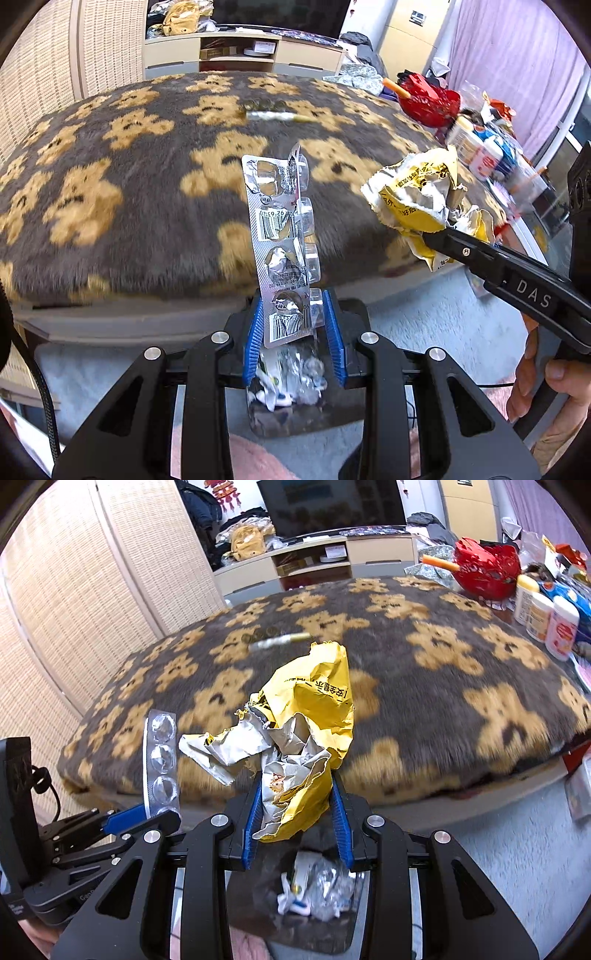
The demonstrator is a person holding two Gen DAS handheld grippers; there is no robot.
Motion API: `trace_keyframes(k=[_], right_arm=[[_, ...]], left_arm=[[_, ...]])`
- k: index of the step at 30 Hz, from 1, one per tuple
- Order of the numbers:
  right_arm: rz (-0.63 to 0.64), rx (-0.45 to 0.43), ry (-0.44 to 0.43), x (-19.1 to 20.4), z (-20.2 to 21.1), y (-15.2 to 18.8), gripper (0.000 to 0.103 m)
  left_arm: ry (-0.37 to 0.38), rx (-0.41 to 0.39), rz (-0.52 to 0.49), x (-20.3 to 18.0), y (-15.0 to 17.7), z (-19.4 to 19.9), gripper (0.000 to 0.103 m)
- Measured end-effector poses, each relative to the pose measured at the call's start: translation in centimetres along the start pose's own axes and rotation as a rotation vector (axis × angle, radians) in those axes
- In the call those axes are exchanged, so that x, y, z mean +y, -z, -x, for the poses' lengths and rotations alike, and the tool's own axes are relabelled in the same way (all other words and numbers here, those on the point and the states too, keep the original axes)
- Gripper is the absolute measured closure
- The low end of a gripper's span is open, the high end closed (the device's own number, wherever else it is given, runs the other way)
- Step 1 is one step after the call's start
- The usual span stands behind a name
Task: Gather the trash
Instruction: 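Lower both held items into the black bin and open both tools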
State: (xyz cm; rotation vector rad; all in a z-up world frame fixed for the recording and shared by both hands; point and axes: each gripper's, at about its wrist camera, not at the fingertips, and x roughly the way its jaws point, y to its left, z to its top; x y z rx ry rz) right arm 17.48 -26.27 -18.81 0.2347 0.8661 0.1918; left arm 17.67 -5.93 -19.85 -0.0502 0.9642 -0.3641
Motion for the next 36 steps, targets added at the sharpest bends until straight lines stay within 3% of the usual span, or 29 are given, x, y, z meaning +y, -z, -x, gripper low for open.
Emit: trace_keyframes(k=[8, 20, 28, 36], right_arm=[[-0.005, 0.065, 0.001, -0.4, 0.5, 5.3, 0.068], [-0.015, 0.213, 0.034, -1.4, -3.5, 11.0, 0.067], [-0.066, 0.311, 0.040, -2.6, -6.7, 12.5, 0.066], [-0.093, 0.329, 0.028, -3.1, -7.7, 12.0, 0.061]], left_arm=[[0.021, 0.042, -0.010, -1.0, 4.6, 0.2, 0.073], [0.018, 0.137, 0.006, -0.1, 9.9, -4.1, 0.072], [0.000, 0.183, -0.012, -0.1, 11.6, -7.4, 0.071], [-0.009, 0.189, -0.023, 0.0, 11.4, -8.1, 0.068]])
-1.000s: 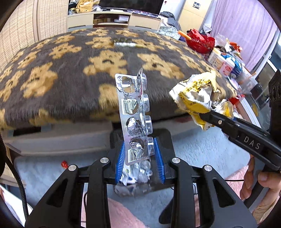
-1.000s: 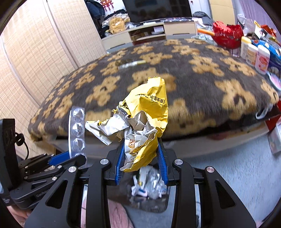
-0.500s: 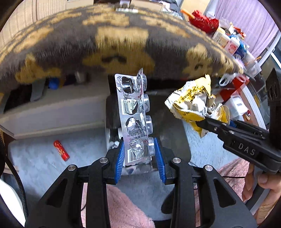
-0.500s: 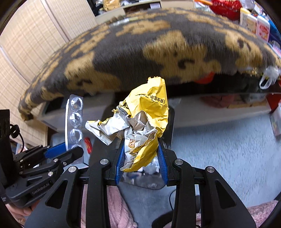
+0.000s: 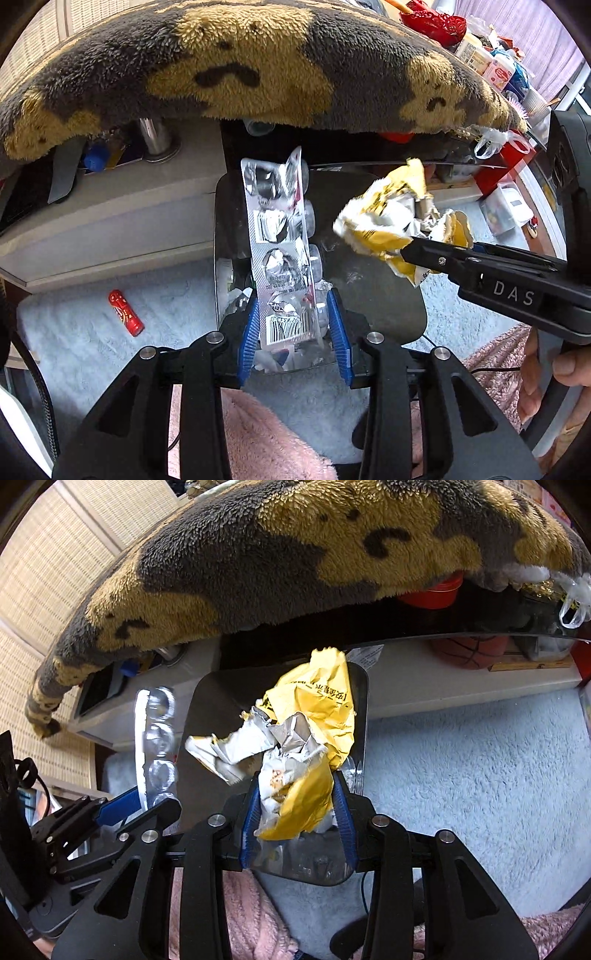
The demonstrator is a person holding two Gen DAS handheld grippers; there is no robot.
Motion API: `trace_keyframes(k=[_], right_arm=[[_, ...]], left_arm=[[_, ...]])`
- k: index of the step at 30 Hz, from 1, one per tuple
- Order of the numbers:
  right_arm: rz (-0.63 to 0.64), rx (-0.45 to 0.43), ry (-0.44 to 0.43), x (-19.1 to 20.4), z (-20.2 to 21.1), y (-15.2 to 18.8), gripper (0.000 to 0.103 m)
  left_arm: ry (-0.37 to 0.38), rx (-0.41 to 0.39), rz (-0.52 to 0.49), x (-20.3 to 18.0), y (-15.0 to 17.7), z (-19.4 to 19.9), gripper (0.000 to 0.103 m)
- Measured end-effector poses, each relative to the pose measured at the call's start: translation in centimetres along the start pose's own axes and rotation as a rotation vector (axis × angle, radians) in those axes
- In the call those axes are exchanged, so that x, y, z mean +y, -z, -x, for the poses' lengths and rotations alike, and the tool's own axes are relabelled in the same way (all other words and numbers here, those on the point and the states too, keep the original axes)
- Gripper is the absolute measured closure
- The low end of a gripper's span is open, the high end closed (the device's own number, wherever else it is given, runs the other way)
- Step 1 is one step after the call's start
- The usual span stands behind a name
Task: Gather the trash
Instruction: 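Lower both held items into the black bin and open both tools, then grasp the metal cartridge strip with the left tool while the right tool grasps the gold-tipped tube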
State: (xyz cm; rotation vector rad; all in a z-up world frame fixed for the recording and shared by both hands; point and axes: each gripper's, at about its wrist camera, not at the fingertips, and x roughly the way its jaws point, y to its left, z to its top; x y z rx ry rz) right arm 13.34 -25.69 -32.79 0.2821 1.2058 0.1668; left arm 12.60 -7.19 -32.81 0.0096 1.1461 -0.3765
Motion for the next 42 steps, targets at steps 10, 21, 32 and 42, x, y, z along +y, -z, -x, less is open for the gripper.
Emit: trace_keyframes(k=[10, 21, 32, 42], right_arm=[[-0.034, -0.034, 0.031, -0.7, 0.8, -0.7, 0.022], [-0.061, -0.146, 0.054, -1.6, 5.1, -3.4, 0.005], [0.011, -0.306, 0.043, 0.6, 10.4, -11.2, 0.005], [0.103, -0.351, 0.033, 3.0, 8.6, -19.4, 0.005]], left_arm=[[-0.059, -0.026, -0.005, 0.1, -0.4, 0.7, 0.034], [-0.065, -0.076, 0.042, 1.8, -2.4, 4.3, 0.008], [-0.113, -0.192, 0.051, 3.4, -8.9, 8.7, 0.008], [-0.150, -0.212, 0.119, 7.0, -16.8, 8.2, 0.008]])
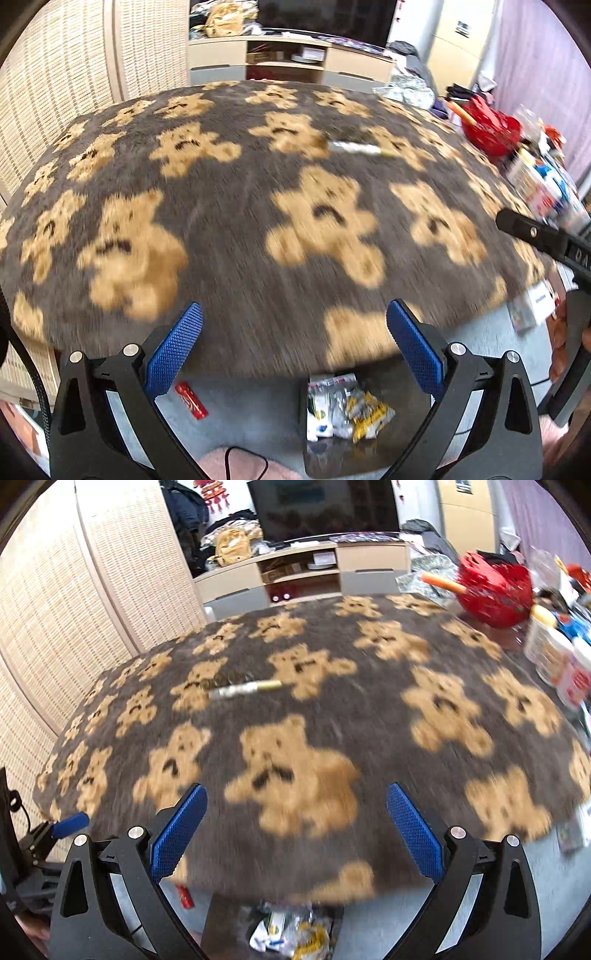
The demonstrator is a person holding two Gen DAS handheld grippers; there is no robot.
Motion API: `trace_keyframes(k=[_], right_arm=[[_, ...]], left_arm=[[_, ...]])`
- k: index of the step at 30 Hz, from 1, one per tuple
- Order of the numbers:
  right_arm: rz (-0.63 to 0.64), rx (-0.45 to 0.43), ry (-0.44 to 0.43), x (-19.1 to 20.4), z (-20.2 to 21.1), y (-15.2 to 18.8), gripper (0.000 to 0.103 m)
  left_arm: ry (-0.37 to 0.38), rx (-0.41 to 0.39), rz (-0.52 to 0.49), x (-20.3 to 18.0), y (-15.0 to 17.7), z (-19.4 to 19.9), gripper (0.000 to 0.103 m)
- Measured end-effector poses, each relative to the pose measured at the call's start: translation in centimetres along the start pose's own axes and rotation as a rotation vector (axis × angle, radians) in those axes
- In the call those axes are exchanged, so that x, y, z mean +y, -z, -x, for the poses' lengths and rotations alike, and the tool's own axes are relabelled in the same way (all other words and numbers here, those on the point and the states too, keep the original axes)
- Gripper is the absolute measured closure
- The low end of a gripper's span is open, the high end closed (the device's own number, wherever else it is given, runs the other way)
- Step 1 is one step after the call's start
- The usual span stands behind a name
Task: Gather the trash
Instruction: 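Grasp the metal cartridge strip with the left tool while the right tool grasps the gold-tipped tube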
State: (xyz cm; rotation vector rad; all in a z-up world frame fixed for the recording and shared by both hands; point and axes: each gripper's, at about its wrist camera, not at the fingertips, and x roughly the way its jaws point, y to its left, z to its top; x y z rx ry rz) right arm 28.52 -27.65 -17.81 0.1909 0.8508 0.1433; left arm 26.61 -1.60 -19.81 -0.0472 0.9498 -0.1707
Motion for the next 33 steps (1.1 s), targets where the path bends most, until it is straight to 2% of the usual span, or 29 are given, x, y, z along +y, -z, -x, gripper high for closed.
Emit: trace_keyframes(k=[4, 6, 14, 17, 30, 31, 33], right_arm=[[0.005, 0.001, -0.020, 0.4, -2.9, -2.1, 0.006], [0.016, 0.005, -0.032, 0.7, -4.4, -2.9, 0.009], [0.139, 0.065, -0.046, 2.9, -11.0, -6.1, 0.035], [0.171, 0.082, -0.063, 3.4, -12.9, -6.9, 0.036], [0.302, 0.123, -0.137, 5.2, -16.6, -8.9, 0.034], [0.306, 0.125, -0.142, 5.3, -16.5, -8.8, 0.036], [0.312, 0.132, -0.143, 5.3, -16.2, -8.7, 0.049]], left_arm=[[-0.005, -0.001, 0.021, 0.7, -3.5, -1.9, 0.008], [-0.015, -0.006, 0.027, 1.0, -5.2, -2.8, 0.008], [-0.040, 0.001, 0.025, 1.6, -9.8, -6.5, 0.009], [-0.035, 0.006, 0.024, 1.7, -11.0, -7.6, 0.009], [-0.029, 0.023, 0.048, 3.0, -13.2, -9.9, 0.009], [-0.023, 0.027, 0.051, 3.0, -13.2, -10.0, 0.009], [-0.022, 0.027, 0.051, 3.0, -13.2, -9.9, 0.009]])
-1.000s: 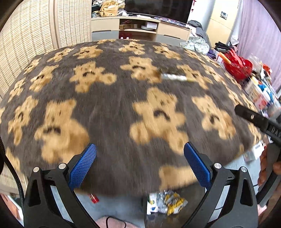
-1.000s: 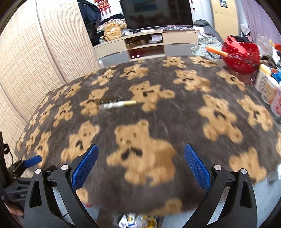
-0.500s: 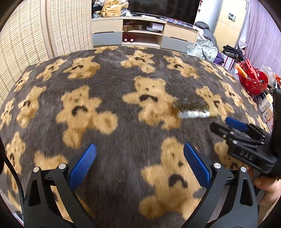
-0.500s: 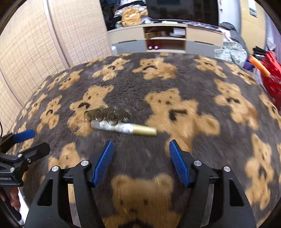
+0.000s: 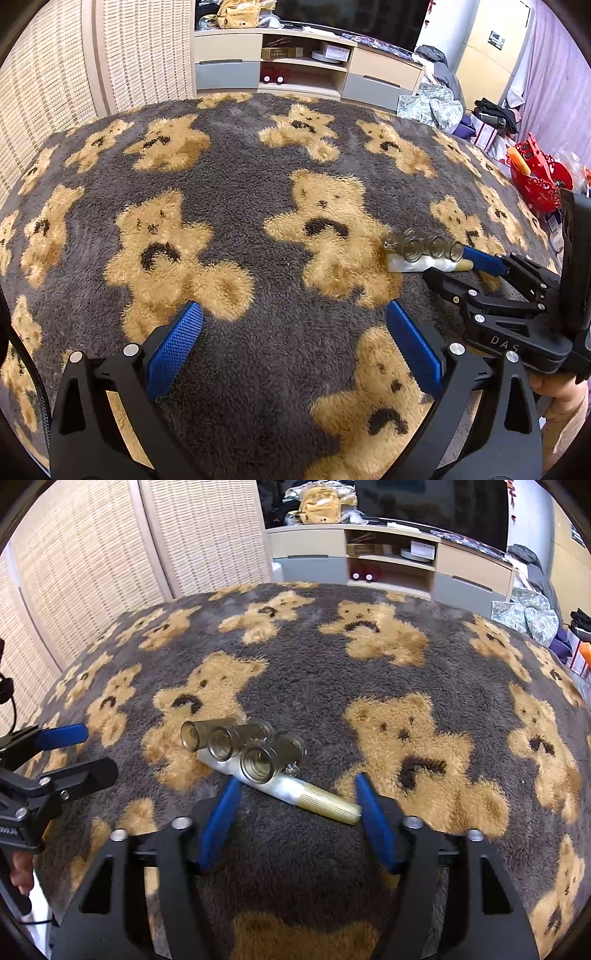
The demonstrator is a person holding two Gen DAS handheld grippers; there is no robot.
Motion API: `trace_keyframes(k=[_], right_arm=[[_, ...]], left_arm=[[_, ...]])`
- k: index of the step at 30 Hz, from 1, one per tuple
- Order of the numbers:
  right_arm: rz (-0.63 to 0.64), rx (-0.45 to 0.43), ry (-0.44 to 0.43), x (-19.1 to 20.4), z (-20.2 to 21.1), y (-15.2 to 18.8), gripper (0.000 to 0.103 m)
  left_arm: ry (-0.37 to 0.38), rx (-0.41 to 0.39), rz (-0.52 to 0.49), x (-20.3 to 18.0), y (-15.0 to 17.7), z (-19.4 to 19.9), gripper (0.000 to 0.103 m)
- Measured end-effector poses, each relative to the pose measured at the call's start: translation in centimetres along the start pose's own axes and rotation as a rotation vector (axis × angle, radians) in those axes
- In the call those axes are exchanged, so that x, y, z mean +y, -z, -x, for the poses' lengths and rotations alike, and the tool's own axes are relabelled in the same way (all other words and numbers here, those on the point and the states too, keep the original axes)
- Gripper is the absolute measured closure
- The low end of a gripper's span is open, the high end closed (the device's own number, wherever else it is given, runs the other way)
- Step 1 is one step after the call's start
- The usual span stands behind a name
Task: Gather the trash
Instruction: 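Grasp the metal cartridge strip with the left tool while the right tool grasps the gold-tipped tube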
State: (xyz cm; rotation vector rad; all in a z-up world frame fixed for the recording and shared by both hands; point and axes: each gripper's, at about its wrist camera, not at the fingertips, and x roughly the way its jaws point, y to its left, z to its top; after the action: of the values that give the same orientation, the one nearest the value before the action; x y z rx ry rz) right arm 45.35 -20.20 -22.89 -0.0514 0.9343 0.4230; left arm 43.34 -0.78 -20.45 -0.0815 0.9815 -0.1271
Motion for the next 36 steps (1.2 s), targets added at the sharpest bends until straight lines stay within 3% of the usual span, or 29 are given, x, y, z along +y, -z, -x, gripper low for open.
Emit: trace_keyframes(k=[2, 8, 15, 20, 27, 36], right_arm=[[0.007, 0.013, -0.005, 0.1, 0.3, 0.2, 0.068], [0.029, 0.062, -0.068, 1.5, 1.0, 1.1, 0.084], [0.030, 0.040, -0.074, 2.3, 0.5, 0.8, 0.081], [0.005, 0.026, -0.072, 2.1, 0.8, 1.2, 0.088], [-0.011, 0.048, -0.082, 0.7, 3.6, 4.5, 0.090], [-0.082, 0.056, -0.044, -1.8, 6.5, 7.8, 0.090]], left_arm=[[0.003, -0.005, -0.001, -0.1, 0.0, 0.3, 0.009], [0.014, -0.019, -0.001, -0.7, -0.2, 1.1, 0.009], [0.013, -0.024, -0.004, -0.9, -0.3, 1.6, 0.009], [0.012, -0.024, -0.006, -1.3, -0.6, 1.7, 0.010], [0.037, -0.032, -0.050, -3.8, -0.8, 1.4, 0.010], [0.072, -0.015, -0.091, -7.2, -2.5, -1.8, 0.010]])
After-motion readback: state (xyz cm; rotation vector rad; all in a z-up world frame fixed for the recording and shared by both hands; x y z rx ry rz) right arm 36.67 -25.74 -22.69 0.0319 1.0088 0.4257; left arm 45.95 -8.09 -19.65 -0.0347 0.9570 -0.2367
